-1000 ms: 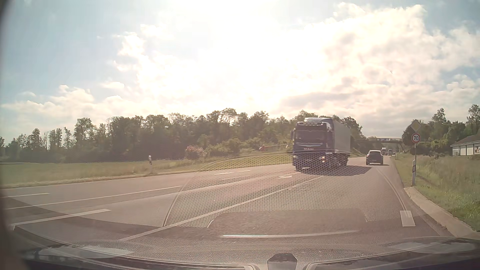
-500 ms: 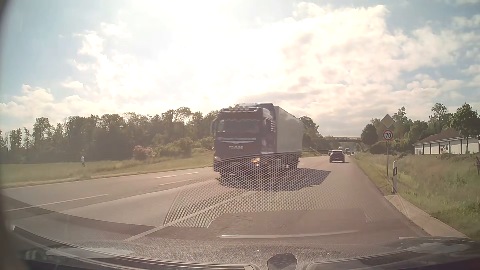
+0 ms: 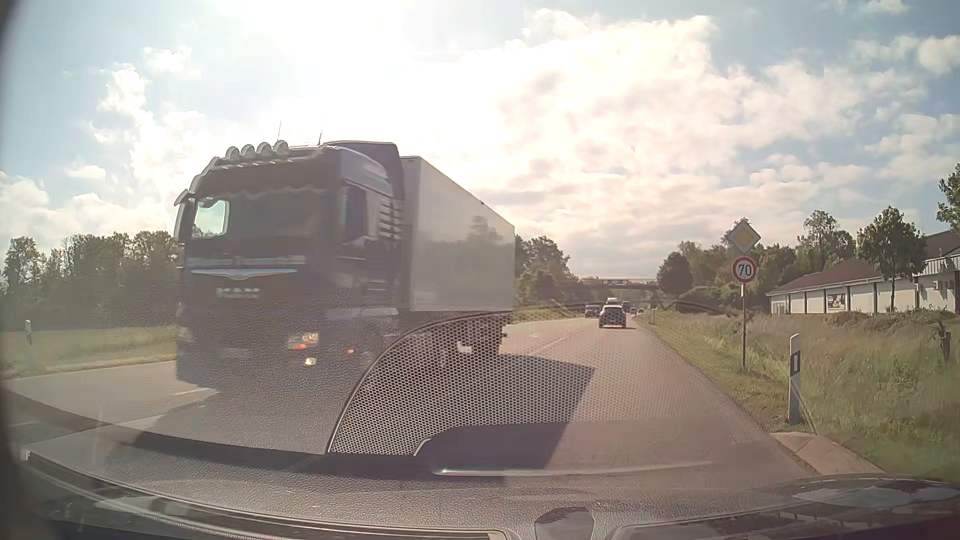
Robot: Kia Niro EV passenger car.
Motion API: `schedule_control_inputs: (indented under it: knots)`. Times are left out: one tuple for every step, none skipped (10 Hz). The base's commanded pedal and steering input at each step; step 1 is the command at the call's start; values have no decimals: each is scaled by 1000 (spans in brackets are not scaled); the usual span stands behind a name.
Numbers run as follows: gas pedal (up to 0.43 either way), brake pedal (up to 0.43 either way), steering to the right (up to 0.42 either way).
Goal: Follow the waypoints while adhering to traffic rules and regulations
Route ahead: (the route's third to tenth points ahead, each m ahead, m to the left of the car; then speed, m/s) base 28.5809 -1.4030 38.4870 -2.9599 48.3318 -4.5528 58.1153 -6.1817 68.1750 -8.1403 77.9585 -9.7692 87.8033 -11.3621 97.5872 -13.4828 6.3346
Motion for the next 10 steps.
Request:
schedule_control_inputs:
  knots:
    - [358,0,118]
    - [358,0,104]
    - [358,0,86]
    - [358,0,72]
    - [358,0,64]
    - [358,0,53]
    - [358,0,43]
    - [350,0,37]
    - [350,0,36]
    - [331,0,36]
